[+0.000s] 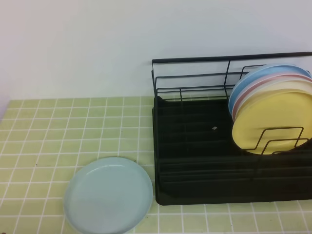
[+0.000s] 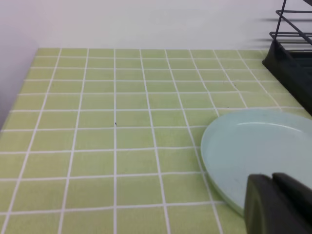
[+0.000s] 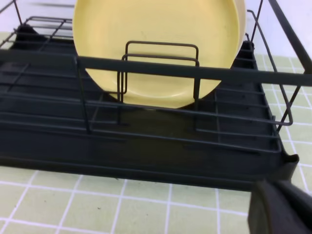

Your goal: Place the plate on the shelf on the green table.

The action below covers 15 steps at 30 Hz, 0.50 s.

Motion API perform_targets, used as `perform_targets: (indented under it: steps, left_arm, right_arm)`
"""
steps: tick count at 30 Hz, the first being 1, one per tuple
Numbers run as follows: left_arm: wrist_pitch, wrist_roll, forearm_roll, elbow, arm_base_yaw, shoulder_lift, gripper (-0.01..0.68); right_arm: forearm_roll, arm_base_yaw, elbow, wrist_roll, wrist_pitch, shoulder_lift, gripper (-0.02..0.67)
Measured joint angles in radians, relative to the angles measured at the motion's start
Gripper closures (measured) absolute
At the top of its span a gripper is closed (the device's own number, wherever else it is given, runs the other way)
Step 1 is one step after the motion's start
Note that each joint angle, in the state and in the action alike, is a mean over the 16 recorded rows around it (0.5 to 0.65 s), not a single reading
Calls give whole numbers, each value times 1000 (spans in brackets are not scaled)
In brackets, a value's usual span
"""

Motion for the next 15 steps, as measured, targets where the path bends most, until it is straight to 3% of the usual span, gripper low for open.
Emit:
perform_targets:
  steps: [15]
  left_arm:
    - [-1,41,5,7,0,0,673]
  right_arm:
    - [2,0,0,-105,2,11,652]
